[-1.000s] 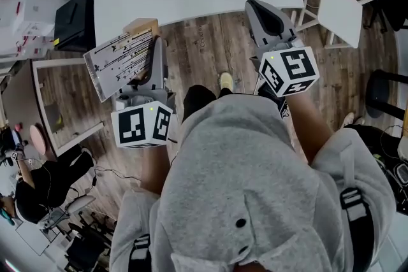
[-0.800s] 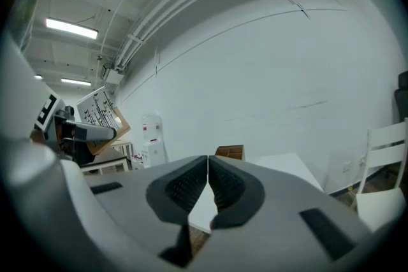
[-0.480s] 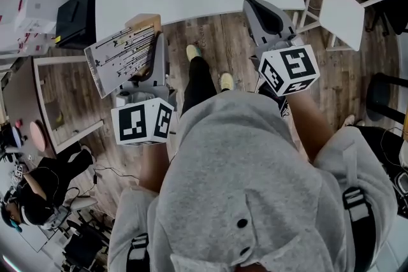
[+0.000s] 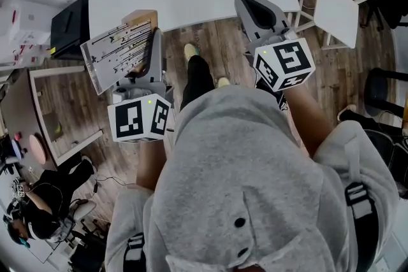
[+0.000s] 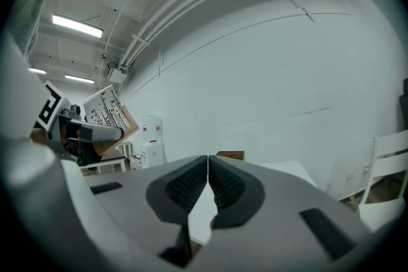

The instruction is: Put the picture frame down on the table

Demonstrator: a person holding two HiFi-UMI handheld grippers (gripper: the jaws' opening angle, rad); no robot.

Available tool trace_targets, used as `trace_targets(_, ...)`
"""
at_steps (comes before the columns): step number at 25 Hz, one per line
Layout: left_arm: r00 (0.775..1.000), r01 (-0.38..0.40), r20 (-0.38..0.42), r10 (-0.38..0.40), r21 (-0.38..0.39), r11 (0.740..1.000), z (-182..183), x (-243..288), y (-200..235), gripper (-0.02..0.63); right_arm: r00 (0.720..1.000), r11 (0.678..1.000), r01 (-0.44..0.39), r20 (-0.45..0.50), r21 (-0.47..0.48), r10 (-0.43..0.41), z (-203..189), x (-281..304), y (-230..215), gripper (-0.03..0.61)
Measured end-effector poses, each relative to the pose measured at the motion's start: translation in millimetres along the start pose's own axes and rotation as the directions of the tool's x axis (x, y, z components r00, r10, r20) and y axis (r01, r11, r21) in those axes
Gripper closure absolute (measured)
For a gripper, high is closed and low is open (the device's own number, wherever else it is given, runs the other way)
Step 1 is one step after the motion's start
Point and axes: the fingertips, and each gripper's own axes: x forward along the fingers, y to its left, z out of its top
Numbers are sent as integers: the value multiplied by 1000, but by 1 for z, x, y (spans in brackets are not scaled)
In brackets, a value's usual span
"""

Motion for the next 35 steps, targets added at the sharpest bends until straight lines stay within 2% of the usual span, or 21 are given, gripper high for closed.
trace_targets(11, 999, -5, -39, 3, -38, 999, 1, 79, 36, 417, 998, 1000, 1, -66, 11, 0, -1, 73, -41, 552)
trace_targets(21, 997, 12, -74, -15, -48, 999, -3, 132, 79, 417, 993, 1000, -1, -114, 14, 3, -5, 139, -48, 552)
trace_targets(30, 995, 29, -89, -35, -64, 998, -1, 176, 126, 417, 990, 999, 30, -138, 11, -28, 0, 196, -56, 552)
trace_targets(35, 995, 43, -90, -50, -79, 996, -11, 185, 138, 417, 989, 999, 49, -142, -1, -49, -2, 208, -52, 552)
